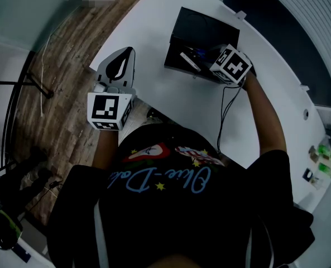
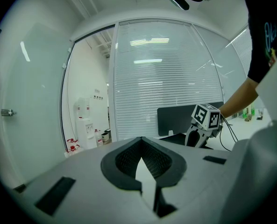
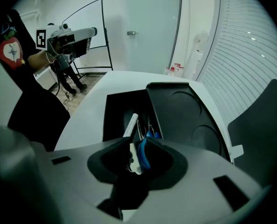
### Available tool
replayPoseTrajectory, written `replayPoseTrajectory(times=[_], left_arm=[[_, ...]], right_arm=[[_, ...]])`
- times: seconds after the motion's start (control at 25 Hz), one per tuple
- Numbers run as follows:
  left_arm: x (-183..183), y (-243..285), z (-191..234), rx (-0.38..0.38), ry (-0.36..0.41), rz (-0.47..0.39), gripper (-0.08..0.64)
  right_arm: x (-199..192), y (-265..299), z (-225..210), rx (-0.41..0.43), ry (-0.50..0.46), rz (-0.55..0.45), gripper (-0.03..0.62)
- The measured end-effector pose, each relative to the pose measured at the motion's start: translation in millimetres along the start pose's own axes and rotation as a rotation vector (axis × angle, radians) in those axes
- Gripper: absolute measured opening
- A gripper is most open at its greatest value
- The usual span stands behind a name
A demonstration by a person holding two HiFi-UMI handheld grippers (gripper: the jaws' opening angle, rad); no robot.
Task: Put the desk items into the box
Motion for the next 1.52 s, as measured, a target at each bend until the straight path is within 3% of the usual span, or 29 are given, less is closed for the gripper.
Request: replayPoseTrajectory(times=[0.2,0.52,0.76,1.16,1.52], left_arm=[[1.5,2.2,-3.1,-0.013,0.003,0.0,0.006],[5.0,8.5,-14.4,-0.043,0.011,-0.005,0.006],[7.4,13.0,-22.9,-0.069,0.018,-0.006,0.006],[13.7,27.3,-37.3,-0.122,0.028,-0.015,0.006],[20.9,46.1,-57.7,-0.188,0.048,-0.016,0.006]], right_arm=[[1.7,-6.2,1.5,-0.01,0.015,-0.029,0.114],[-5.6,-20.0,-2.2,-0.072,0.042,-0.065,0.021],[-9.3,-31.4,-5.5,-0.117,0.08,-0.109,0.009],[-8.7,-57.8,-17.3,-0.223,0.251,-0.256,0.008],[-8.8,-100.2,-9.9,-0.34,0.326,-0.45,0.008]])
Point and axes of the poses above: the fingertips, and each gripper's own axes: y forward along the fingers, z to its left, x out of its top, the point moved 3 cm from there along -y, backward along the fingers, and after that the axes turned 15 degrees about -x, right-handed, at the moved point
